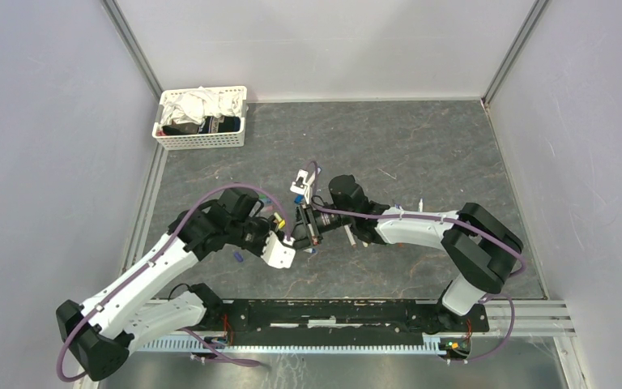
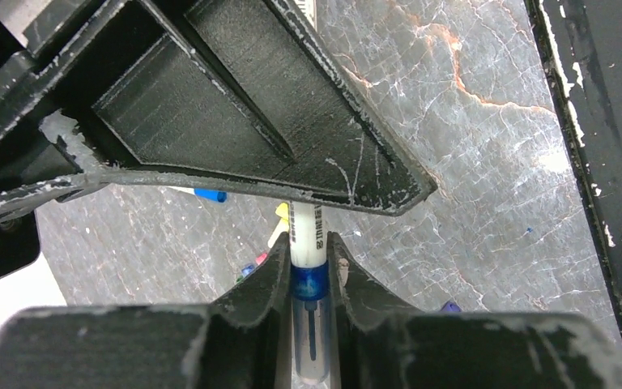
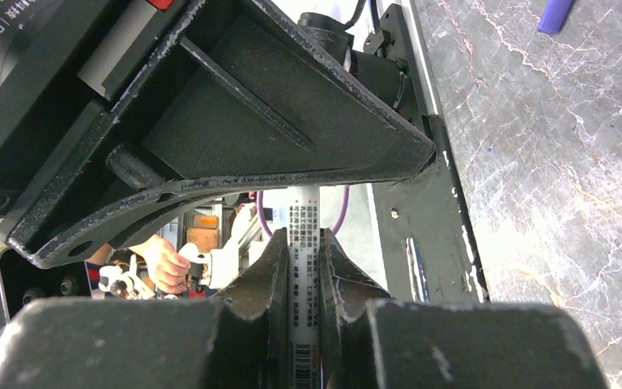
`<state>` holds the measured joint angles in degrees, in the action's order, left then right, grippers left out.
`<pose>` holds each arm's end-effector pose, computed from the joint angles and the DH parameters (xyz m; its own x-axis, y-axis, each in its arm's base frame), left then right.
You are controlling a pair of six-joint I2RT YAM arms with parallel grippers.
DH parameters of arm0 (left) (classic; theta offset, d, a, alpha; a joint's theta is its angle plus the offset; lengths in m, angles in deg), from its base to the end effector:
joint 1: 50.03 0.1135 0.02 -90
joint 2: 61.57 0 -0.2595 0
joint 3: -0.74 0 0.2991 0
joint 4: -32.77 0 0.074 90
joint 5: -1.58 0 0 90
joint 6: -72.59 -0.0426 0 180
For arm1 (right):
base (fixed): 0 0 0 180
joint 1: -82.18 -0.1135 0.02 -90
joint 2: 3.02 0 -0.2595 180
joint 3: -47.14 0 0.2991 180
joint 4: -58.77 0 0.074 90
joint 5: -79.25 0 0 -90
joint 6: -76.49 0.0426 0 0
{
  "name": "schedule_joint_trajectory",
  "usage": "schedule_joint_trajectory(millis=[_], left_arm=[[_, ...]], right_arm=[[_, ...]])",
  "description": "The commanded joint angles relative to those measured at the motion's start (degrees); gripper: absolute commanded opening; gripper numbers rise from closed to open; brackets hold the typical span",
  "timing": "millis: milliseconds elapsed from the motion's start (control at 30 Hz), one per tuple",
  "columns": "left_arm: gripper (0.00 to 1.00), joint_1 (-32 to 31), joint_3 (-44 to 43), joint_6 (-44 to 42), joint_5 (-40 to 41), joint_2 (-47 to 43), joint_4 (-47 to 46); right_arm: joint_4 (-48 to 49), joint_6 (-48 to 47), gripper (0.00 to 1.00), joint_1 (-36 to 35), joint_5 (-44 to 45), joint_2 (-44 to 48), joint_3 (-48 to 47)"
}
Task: Open the pen caps
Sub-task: Open the pen cap from the pen.
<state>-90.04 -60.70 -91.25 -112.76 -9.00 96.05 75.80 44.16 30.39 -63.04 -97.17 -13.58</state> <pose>0.1599 -0.1571 0.2739 0.5657 0.6677 -0.4839 0.8124 -0.3509 0.4657 0.2113 0.3229 0.1793 -0.8962 -0.3028 -0.3243 -0.3605 0.0709 0.9301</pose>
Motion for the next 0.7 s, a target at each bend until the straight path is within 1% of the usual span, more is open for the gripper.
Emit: schedule_joint_trajectory(millis=[0, 33, 100, 167, 267, 333, 367, 533, 567, 600, 633, 667], left_arm=[[0.09, -0.2, -1.5, -2.8, -1.7, 1.5, 2.4], [0.14, -0.2, -1.3, -3.1, -1.5, 1.5, 2.8], [0.33, -0.2, -1.1, -3.7, -0.9, 1.6, 3.8], [0.38, -0.2, -0.7, -4.4, -0.5, 1.4, 4.7], [0.39, -0.2, -0.2, -5.2, -0.4, 0.7, 5.0], [0.36, -0.2, -0.5, -5.1, -0.6, 0.9, 4.8], [0.33, -0.2, -0.8, -4.5, -1.0, 1.1, 4.7], [0.03, -0.2, -2.3, -3.9, -1.9, 2.2, 4.4], [0.03, -0.2, -2.3, -4.0, -2.0, 2.2, 4.4], [0.02, -0.2, -2.3, -4.1, -2.0, 2.2, 4.4], [0.02, -0.2, -2.3, -4.3, -2.0, 2.2, 4.7], [0.02, -0.2, -2.3, -4.4, -2.3, 2.3, 4.8]], right_arm=[[5.3, 0.9, 0.00, 0.0, -1.5, 1.7, -0.1], [5.2, 0.9, 0.00, 0.0, -1.5, 1.8, 0.2], [5.3, 0.9, 0.00, 0.1, -1.6, 2.2, 0.9], [5.2, 0.9, 0.00, 0.3, -1.8, 2.5, 1.6], [5.0, 0.9, 0.00, 0.2, -1.9, 2.6, 1.8], [5.0, 0.9, 0.00, 0.3, -1.8, 2.3, 1.5], [5.0, 0.9, 0.00, 0.2, -1.8, 2.2, 1.4], [5.0, 1.0, 0.00, 0.2, -1.7, 2.0, 1.2], [4.8, 0.8, 0.00, 0.3, -1.6, 2.1, 1.1], [4.5, 0.6, 0.07, 0.2, -1.5, 2.1, 0.9], [3.9, 0.2, 0.20, 0.2, -1.1, 1.9, 0.6], [3.1, -0.4, 0.29, 0.1, -0.7, 1.6, -0.3]])
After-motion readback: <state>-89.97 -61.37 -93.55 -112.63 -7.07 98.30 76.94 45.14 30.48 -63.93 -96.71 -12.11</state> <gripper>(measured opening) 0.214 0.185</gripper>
